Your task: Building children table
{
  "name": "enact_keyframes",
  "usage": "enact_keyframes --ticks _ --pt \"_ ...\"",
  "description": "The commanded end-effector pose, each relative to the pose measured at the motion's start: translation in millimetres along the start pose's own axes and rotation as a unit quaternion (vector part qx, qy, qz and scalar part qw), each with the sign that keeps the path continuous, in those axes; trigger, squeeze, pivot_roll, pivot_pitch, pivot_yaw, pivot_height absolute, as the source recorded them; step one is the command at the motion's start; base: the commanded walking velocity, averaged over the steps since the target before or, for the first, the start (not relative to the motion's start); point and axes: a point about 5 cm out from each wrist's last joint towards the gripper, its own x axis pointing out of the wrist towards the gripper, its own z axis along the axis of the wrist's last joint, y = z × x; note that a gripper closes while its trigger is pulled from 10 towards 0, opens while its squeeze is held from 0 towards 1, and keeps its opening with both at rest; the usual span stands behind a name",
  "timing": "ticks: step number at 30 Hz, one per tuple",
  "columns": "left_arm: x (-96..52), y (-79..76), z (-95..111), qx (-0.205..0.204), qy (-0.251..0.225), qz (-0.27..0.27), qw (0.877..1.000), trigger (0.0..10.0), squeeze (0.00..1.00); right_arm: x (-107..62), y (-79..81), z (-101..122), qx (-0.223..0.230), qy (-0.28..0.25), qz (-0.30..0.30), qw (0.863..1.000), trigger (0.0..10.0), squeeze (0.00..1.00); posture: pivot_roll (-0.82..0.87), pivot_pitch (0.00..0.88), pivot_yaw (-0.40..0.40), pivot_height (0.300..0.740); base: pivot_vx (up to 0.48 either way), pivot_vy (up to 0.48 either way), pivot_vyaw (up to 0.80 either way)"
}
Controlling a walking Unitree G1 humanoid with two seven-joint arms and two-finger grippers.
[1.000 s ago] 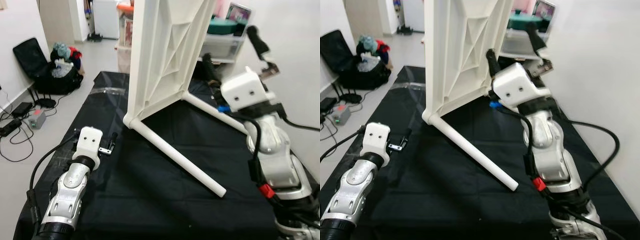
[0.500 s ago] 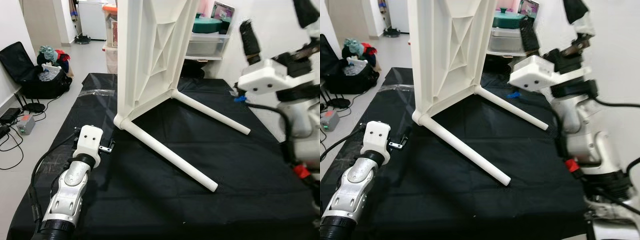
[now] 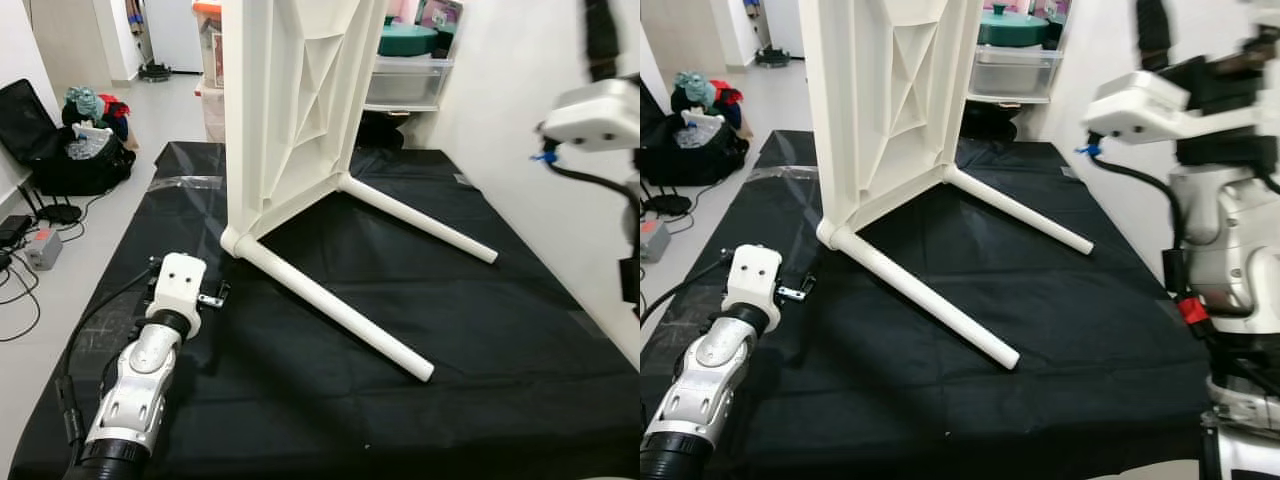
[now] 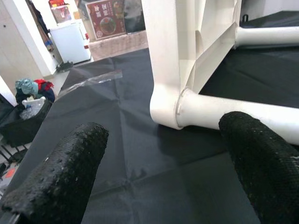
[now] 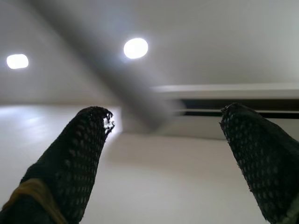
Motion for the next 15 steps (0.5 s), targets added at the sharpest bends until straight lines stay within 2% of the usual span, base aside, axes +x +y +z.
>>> enact_keyframes --ticks 1,8,15 --pt "-1.1 0.1 -2 0.006 0.002 0.0 1.0 10.0 0.0 -4.2 -8.6 2 0.002 -0.003 -0.036 0.999 10.0 0.0 0.04 0.0 -0.105 0.74 0.0 0.0 0.0" --pt "-1.3 0.7 -2 0.007 0.002 0.0 1.0 10.0 0.0 -24.2 3.2 4 0.013 0.018 0.002 1.0 10.0 0.0 0.04 0.0 -0.102 0.74 0.0 0.0 0.0" --pt "2.4 -0.2 -1 0.008 0.0 -0.002 1.0 10.0 0.0 -18.8 21.1 0 0.014 0.001 0.053 0.998 10.0 0.0 0.04 0.0 -0.1 0.74 0.0 0.0 0.0"
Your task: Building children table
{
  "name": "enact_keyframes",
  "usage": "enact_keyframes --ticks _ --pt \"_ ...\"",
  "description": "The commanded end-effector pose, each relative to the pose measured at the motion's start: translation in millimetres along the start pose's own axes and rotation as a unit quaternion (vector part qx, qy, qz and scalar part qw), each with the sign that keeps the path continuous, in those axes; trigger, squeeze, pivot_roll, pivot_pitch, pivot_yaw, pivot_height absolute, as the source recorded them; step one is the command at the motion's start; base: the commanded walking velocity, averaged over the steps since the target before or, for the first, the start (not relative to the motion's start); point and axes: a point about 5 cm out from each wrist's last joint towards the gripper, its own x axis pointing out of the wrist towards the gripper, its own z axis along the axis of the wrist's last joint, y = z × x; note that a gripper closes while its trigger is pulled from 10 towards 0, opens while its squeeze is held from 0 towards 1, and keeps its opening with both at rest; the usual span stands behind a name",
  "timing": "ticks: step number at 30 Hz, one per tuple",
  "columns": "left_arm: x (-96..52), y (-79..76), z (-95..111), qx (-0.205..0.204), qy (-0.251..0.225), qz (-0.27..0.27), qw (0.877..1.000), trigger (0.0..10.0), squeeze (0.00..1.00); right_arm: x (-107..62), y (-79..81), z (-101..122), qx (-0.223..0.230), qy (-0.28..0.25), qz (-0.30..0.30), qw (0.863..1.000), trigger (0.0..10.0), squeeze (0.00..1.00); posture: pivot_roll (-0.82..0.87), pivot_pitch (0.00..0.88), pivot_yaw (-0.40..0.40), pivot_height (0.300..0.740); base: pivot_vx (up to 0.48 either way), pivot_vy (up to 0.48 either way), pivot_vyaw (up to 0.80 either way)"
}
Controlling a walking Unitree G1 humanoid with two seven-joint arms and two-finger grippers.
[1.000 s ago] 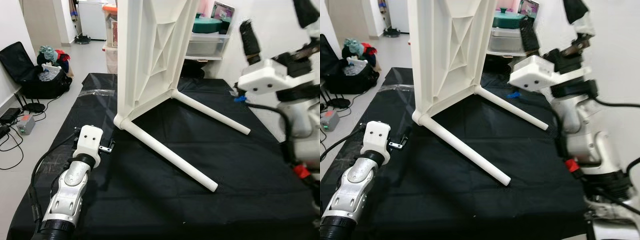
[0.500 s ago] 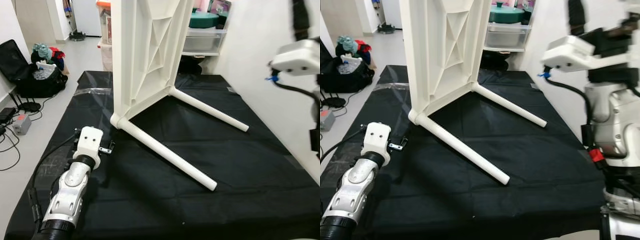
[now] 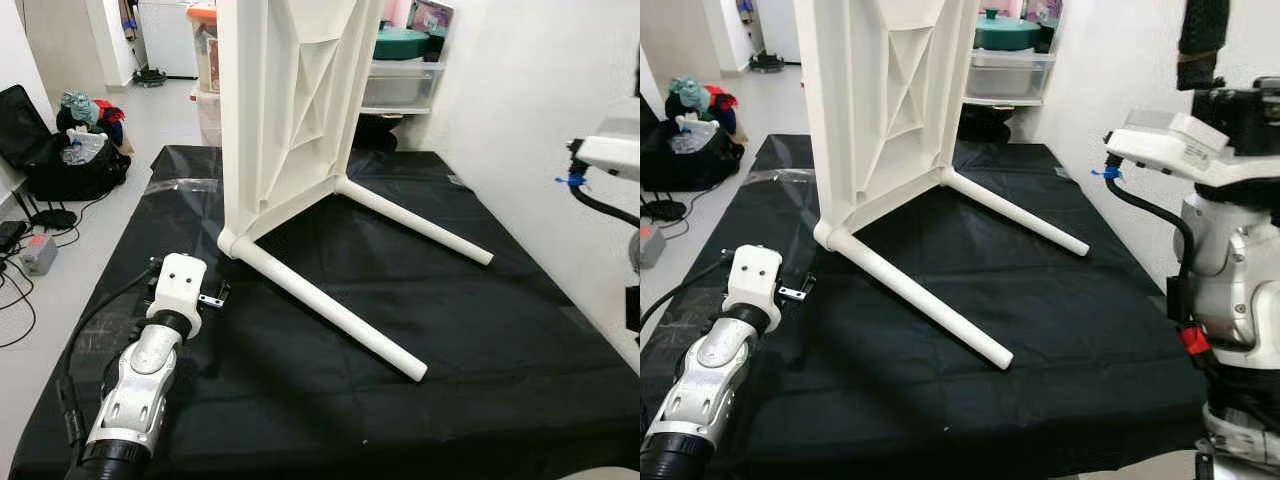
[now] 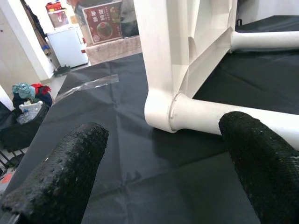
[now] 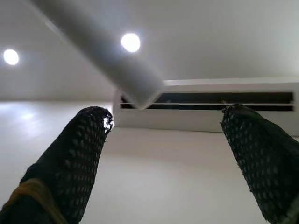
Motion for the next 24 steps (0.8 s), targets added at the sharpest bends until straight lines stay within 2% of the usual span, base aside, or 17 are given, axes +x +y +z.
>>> enact_keyframes --ticks 1,9,24 --pt "1.0 0.1 -1 0.007 0.0 -0.002 1.0 10.0 0.0 2.3 1.2 1 0.0 -0.01 0.004 1.0 10.0 0.0 0.04 0.0 -0.1 0.74 0.0 0.0 0.0" --pt "-0.4 0.0 -2 0.007 0.001 0.0 1.0 10.0 0.0 16.4 8.2 9 0.006 -0.052 0.003 0.999 10.0 0.0 0.04 0.0 -0.106 0.74 0.0 0.0 0.0" --pt "3.2 -1.5 -3 0.008 0.002 -0.003 1.0 10.0 0.0 34.4 16.6 9 -0.003 -0.084 0.014 0.996 10.0 0.0 0.03 0.0 -0.095 0.74 0.0 0.0 0.0"
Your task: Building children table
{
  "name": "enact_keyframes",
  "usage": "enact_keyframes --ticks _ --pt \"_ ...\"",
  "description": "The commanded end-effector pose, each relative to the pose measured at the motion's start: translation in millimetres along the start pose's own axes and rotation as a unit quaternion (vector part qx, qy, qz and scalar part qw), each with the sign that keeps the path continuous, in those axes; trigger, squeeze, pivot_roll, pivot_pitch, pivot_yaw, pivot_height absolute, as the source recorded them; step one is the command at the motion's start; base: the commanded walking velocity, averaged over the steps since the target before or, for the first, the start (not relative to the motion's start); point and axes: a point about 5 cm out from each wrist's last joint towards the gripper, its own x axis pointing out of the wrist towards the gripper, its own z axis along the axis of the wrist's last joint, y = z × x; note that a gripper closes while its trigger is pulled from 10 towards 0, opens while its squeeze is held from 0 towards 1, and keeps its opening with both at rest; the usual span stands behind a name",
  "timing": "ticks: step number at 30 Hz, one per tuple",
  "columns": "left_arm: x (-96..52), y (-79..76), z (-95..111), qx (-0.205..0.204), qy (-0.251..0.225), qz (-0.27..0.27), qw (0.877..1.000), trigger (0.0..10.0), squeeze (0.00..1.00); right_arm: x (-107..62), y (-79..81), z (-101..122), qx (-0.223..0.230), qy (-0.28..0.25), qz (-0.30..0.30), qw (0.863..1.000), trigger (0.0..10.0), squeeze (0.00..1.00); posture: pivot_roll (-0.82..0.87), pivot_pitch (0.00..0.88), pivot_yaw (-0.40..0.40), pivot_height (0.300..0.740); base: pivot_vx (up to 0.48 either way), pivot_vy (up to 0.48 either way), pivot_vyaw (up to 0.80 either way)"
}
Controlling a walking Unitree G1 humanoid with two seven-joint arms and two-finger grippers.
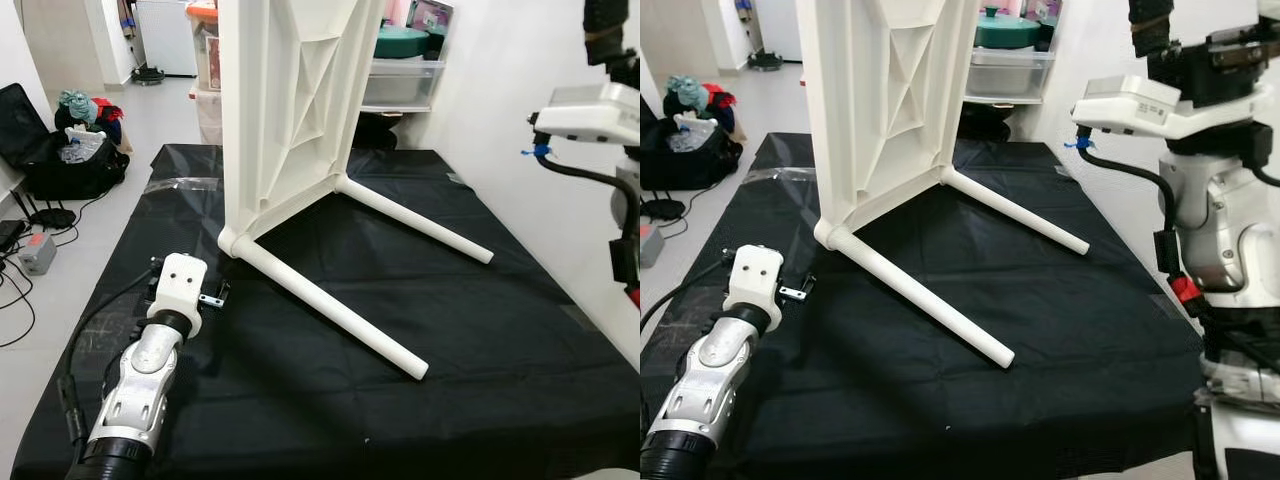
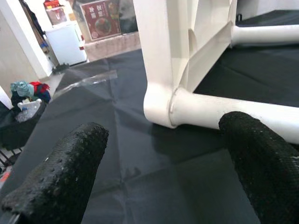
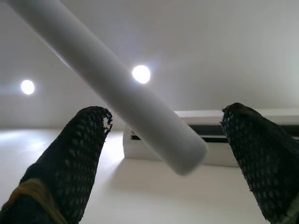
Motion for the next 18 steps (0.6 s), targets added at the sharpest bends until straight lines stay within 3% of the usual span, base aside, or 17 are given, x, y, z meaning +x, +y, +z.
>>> enact_keyframes --ticks 1,6,10,18 --pt "2.2 -1.0 1 0.004 -0.005 -0.003 1.0 10.0 0.0 3.8 -1.4 0 -0.009 -0.014 0.005 1.0 10.0 0.0 0.03 0.0 -0.095 0.74 0.0 0.0 0.0" --pt "4.3 -2.6 2 0.005 -0.005 -0.006 1.0 10.0 0.0 16.5 4.7 7 0.004 -0.037 0.015 0.999 10.0 0.0 0.02 0.0 -0.094 0.74 0.0 0.0 0.0" --pt "4.4 -3.3 1 0.006 -0.004 -0.008 1.0 10.0 0.0 21.8 19.2 17 0.018 -0.039 0.038 0.998 10.0 0.0 0.02 0.0 -0.09 0.74 0.0 0.0 0.0" --pt "5.4 -2.1 1 0.007 -0.005 -0.006 1.0 10.0 0.0 32.9 30.8 25 0.03 -0.032 0.063 0.997 10.0 0.0 0.03 0.0 -0.099 0.74 0.0 0.0 0.0"
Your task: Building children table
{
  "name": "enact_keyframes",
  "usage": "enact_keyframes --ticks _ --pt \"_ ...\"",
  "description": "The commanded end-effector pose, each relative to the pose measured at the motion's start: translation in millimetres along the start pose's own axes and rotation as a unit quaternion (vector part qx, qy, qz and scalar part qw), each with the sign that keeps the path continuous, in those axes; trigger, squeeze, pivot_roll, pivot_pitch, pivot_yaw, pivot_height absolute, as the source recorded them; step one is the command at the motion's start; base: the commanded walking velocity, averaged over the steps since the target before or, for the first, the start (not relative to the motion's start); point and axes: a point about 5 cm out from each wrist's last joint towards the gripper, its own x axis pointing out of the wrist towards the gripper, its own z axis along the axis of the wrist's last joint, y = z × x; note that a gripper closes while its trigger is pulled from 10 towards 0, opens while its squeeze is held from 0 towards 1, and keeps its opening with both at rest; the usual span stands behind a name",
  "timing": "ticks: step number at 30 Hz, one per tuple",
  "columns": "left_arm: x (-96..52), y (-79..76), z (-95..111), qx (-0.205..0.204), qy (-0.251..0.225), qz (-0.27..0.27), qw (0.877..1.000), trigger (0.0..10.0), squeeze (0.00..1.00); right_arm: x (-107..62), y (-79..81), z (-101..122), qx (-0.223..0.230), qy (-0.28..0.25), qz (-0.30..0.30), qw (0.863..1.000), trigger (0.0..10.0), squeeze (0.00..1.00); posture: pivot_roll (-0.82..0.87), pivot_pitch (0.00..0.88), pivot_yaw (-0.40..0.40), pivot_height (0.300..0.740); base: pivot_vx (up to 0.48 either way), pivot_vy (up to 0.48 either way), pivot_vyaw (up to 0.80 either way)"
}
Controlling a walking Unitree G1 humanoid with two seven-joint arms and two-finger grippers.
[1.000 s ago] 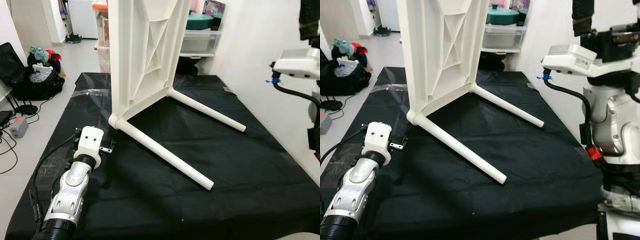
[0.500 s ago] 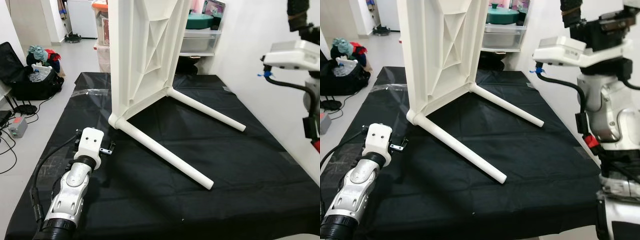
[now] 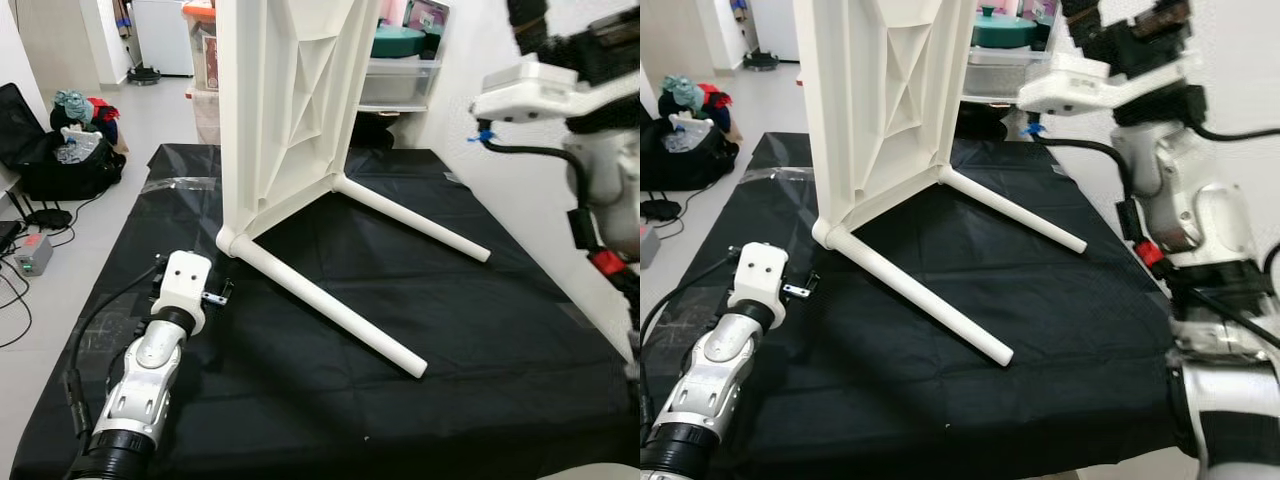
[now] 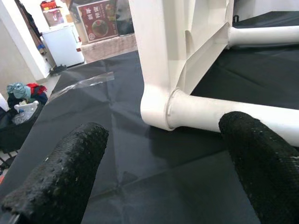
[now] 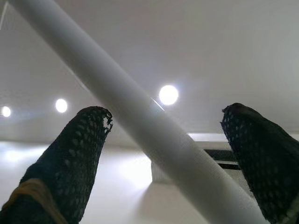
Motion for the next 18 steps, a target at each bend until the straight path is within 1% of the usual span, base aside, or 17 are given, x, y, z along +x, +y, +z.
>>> enact_keyframes --ticks 1,2,5,10,17,18 --pt "0.1 0.7 -1 0.007 0.0 -0.001 1.0 10.0 0.0 3.9 3.2 -2 -0.005 0.01 0.013 1.0 10.0 0.0 0.03 0.0 -0.099 0.74 0.0 0.0 0.0" --pt "0.1 0.7 -1 0.007 0.0 -0.001 1.0 10.0 0.0 3.9 3.2 -2 -0.005 0.01 0.013 1.0 10.0 0.0 0.03 0.0 -0.099 0.74 0.0 0.0 0.0" --pt "-1.7 0.1 -3 0.007 0.002 0.0 1.0 10.0 0.0 11.7 0.3 -4 -0.006 0.028 0.003 1.0 10.0 0.0 0.03 0.0 -0.103 0.74 0.0 0.0 0.0" --pt "-1.5 0.7 -3 0.008 0.003 0.001 1.0 10.0 0.0 14.7 -2.8 -7 -0.011 0.038 -0.001 0.999 10.0 0.0 0.03 0.0 -0.102 0.74 0.0 0.0 0.0" --pt "-1.0 0.6 -4 0.009 0.004 -0.001 1.0 10.0 0.0 13.8 -2.3 -15 -0.024 0.048 0.018 0.998 10.0 0.0 0.03 0.0 -0.099 0.74 0.0 0.0 0.0" --pt "-0.3 -0.4 -4 0.008 0.004 -0.002 1.0 10.0 0.0 15.0 -2.9 -19 -0.03 0.053 0.025 0.998 10.0 0.0 0.02 0.0 -0.095 0.74 0.0 0.0 0.0"
